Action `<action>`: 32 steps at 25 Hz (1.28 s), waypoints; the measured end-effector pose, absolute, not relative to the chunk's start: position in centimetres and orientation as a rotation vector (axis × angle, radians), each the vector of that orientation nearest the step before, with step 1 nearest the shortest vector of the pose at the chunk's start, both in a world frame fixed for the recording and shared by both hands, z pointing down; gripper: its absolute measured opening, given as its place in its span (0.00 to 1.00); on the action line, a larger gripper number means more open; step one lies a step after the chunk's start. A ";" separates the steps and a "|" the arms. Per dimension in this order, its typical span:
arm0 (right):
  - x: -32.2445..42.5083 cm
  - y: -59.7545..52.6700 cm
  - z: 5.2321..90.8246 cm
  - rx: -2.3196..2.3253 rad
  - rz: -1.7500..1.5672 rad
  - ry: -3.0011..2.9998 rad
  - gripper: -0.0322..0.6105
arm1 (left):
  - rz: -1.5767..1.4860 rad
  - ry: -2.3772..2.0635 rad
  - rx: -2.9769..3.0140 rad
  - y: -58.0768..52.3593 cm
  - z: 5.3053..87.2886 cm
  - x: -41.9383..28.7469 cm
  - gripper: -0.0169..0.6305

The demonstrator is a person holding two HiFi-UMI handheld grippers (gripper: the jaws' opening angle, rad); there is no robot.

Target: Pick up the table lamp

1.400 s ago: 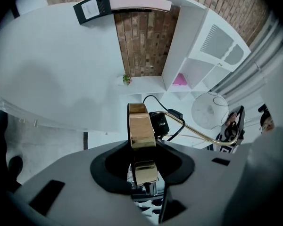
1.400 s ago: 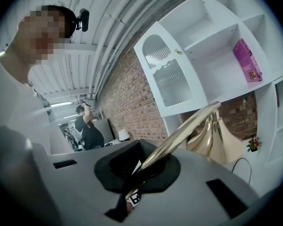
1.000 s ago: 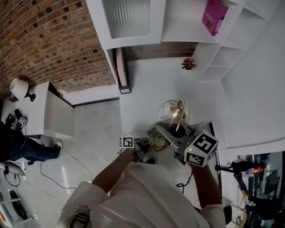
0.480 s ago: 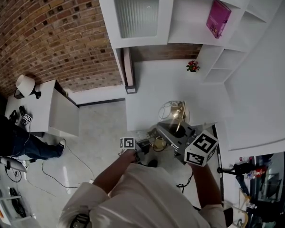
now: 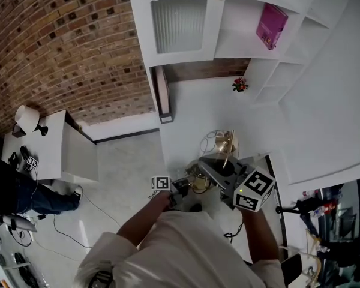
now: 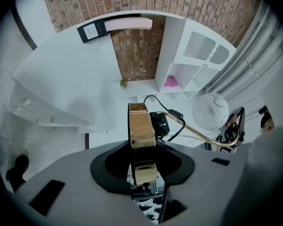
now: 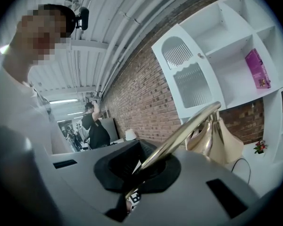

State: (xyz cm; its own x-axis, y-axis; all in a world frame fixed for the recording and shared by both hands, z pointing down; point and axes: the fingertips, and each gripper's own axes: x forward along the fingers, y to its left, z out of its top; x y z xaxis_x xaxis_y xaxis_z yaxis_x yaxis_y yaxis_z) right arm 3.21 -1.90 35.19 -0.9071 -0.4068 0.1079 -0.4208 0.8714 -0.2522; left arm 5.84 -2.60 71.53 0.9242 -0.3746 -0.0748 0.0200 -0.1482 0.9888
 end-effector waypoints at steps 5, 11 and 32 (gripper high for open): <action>1.5 -2.0 35.0 0.709 0.411 -2.984 0.07 | -0.272 -0.291 1.692 -2.6 72.3 4.0 0.25; 0.4 -1.8 34.6 0.749 0.408 -2.994 0.07 | -0.317 -0.222 1.682 -2.5 71.4 3.4 0.25; -0.4 -1.3 35.0 0.734 0.400 -2.982 0.07 | -0.306 -0.241 1.680 -2.0 72.0 2.8 0.25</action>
State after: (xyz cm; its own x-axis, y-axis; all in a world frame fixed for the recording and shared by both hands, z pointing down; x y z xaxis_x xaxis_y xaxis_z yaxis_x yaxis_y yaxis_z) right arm -0.38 -1.33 35.00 -0.8866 -0.4507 0.1040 -0.4622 0.8543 -0.2378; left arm 2.76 -2.04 72.01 0.9410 -0.3328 -0.0612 0.0182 -0.1308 0.9912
